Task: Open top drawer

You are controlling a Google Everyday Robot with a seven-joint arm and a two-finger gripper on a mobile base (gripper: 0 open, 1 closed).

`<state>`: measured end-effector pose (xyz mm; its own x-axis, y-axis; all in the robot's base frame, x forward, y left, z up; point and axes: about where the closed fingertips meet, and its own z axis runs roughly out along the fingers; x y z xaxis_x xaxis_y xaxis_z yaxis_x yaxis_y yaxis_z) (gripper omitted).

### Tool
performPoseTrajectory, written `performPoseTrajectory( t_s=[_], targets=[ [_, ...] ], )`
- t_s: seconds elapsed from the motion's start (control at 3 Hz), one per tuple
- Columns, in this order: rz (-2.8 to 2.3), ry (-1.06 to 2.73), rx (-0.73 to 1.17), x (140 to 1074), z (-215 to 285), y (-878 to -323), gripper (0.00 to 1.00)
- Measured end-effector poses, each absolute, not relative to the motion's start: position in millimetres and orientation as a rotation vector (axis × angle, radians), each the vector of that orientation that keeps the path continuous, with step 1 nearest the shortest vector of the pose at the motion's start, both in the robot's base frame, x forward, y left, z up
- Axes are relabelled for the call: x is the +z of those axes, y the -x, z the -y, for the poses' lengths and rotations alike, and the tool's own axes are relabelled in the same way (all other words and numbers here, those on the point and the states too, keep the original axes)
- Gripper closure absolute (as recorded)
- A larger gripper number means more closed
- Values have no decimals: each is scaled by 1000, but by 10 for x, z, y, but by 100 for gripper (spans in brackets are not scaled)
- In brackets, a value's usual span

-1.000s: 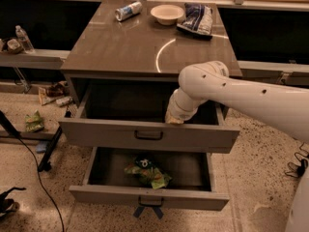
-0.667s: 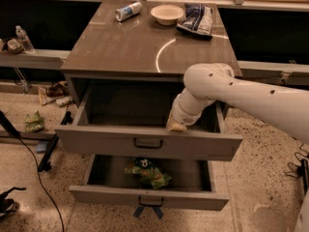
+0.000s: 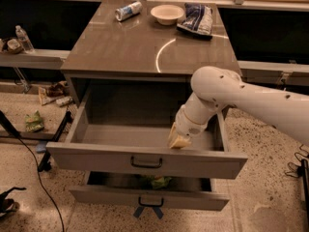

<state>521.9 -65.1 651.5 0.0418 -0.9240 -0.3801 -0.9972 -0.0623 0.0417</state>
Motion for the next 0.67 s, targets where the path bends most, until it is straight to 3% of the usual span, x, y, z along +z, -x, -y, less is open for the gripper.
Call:
performPoseTrajectory(
  t_s=[0.33,0.67],
  targets=[
    [-1977,2021,454,6643,684,-5125,100],
    [-1991,1896,306,6946,913,-5195,100]
  ],
)
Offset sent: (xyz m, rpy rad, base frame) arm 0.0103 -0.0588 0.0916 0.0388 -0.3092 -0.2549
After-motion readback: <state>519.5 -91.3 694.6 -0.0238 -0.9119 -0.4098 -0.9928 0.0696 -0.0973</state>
